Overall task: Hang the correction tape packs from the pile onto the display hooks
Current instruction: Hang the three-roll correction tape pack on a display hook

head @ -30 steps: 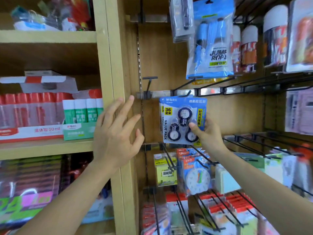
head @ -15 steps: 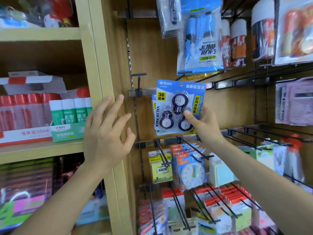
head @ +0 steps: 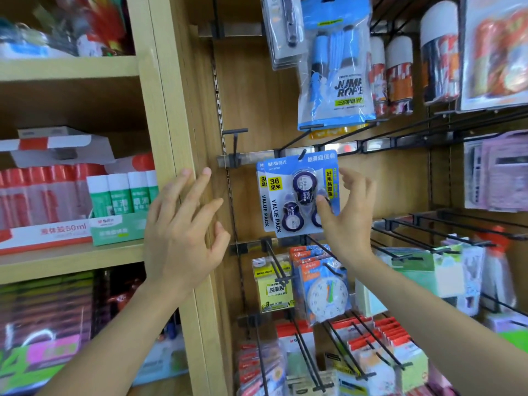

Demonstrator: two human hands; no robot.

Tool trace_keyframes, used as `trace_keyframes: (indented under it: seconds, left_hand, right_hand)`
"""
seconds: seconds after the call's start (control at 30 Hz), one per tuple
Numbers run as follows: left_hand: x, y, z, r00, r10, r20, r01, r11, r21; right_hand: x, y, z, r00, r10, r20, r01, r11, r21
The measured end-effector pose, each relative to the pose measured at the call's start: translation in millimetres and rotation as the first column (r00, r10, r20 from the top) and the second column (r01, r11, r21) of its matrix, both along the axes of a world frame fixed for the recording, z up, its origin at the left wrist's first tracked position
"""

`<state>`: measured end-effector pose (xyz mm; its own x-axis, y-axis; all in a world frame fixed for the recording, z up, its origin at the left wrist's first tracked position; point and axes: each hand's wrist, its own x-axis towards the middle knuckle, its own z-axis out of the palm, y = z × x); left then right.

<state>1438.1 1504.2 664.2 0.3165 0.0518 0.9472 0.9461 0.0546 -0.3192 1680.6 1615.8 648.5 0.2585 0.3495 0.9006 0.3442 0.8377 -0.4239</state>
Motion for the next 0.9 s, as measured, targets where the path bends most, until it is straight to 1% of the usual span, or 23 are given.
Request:
trace_keyframes:
  seconds: [0.03,0.07,0.1,0.13,0.2,0.27,0.37,0.63,0.8,0.9]
  left_hand:
    - [0,-1,-1,1.0,-0.001,-0.002,0.001,1.0,-0.002]
    - [0,-1,-2,1.0,-0.004,-0.006,0.004,1.0,-0.008]
    - [-1,-2,-5,1.0,-0.007,-0.01,0.006,1.0,-0.019]
    - [-3,-3,-10,1.0,-0.008,-0.012,0.008,0.999,-0.033]
    - [-7,-5,-20,1.0,0.0,-0.009,0.0,0.998,-0.067]
    - [-12,-7,-29,1.0,0.014,0.004,-0.014,0.994,-0.11]
    - [-15,-10,-35,1.0,0.018,0.024,-0.014,0.989,-0.149]
    - [-15,-8,-39,0.999,0.019,0.043,-0.012,0.988,-0.154]
    - [-15,-8,-40,0.998,0.021,0.054,-0.013,0.988,-0.151]
    - [-15,-9,-39,0.998,0.022,0.056,-0.013,0.987,-0.158]
  right_hand:
    - [-3,-3,0,0.994,-0.057,0.091,0.049,0.995,0.083]
    - [-7,-5,0,0.969,-0.118,0.216,0.089,0.986,0.141]
    - [-12,-4,0,0.922,-0.188,0.339,0.136,0.976,0.173]
    - [-17,-2,-2,0.866,-0.249,0.434,0.189,0.966,0.177]
    - [-26,2,-5,0.78,-0.31,0.544,0.285,0.949,0.131]
    - [-33,8,-8,0.735,-0.324,0.596,0.334,0.938,0.098]
    - [-40,18,-10,0.692,-0.31,0.652,0.355,0.933,0.067]
    - [-56,61,6,0.517,-0.39,0.762,0.483,0.868,0.117]
    - [-60,81,13,0.404,-0.312,0.86,0.514,0.855,0.069]
    - [-54,80,15,0.386,-0.253,0.887,0.487,0.873,0.037]
